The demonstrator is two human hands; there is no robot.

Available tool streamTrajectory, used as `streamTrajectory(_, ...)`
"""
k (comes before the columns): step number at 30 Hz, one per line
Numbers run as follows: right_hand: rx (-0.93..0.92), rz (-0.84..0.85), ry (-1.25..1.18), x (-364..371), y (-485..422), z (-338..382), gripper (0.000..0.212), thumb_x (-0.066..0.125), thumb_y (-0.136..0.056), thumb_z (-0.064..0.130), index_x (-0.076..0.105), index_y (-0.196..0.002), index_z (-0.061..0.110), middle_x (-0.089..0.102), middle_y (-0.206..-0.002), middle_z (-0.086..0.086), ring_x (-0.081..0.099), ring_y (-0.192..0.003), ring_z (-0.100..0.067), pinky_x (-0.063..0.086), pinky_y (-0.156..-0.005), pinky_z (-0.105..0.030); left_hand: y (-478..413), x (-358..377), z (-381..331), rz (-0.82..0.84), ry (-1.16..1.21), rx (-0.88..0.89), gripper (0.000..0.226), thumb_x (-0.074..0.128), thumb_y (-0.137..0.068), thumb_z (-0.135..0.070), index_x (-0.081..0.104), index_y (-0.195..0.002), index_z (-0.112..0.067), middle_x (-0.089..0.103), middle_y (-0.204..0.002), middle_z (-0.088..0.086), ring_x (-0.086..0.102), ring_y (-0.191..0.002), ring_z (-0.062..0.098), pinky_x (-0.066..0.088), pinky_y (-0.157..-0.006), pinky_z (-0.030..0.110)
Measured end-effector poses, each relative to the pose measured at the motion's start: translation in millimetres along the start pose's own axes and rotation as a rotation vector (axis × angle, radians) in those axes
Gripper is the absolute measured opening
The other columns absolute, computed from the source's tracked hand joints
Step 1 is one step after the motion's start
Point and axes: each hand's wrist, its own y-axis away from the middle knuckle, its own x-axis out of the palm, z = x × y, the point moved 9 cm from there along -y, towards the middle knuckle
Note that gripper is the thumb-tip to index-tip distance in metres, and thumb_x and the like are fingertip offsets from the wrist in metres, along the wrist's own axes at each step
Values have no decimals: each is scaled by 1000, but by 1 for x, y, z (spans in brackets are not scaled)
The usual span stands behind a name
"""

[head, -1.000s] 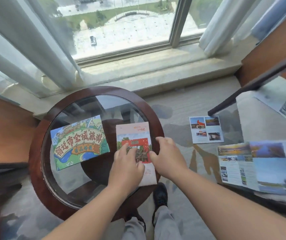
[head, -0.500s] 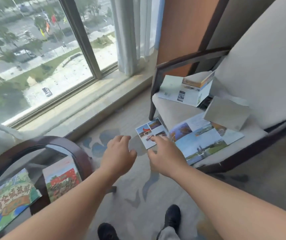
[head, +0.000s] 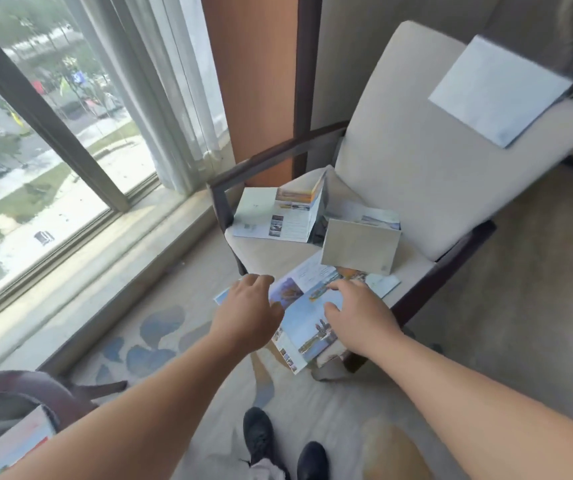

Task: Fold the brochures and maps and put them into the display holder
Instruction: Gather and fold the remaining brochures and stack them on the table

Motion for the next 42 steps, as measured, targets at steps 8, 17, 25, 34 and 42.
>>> streamTrajectory(8,58,-73,18,-29,-44,-14,37,48,-95,32,52,-130,23,49,-133,0,54,-114,-20,45,-89,-32,-66,8,-29,51,1,105,51,47,-95,-30,40,-145,-19,43,-147,5,40,-132,25,38,-105,38)
streamTrajectory(17,91,-50,21,-32,-103,-30,36,47,-96,32,51,-131,24,50,-131,0,55,-108,-21,43,-80,-31,-124,28,-36,123,-9,90,53,47,-95,-32,39,-146,-19,43,-147,5,38,-134,26,36,-106,38)
streamTrajectory(25,62,30,48,-53,-175,-73,40,46,-97,33,48,-136,24,45,-139,0,54,-111,-22,47,-84,-35,-178,60,-86,145,-6,38,49,46,-95,-32,41,-142,-19,45,-143,5,41,-129,24,41,-100,39)
streamTrajectory(34,-51,133,147,-61,-254,-125,44,48,-96,29,46,-140,19,41,-146,-3,47,-124,-24,44,-94,-35,-228,107,-120,169,7,-72,51,46,-96,-33,38,-145,-20,41,-147,5,38,-132,25,40,-100,38)
streamTrajectory(42,-62,179,417,-26,-331,-166,58,58,-91,39,38,-141,19,43,-143,-6,42,-129,-28,42,-101,-42,-249,150,-103,192,34,-126,50,45,-97,-31,39,-145,-19,43,-145,5,39,-132,23,38,-104,36)
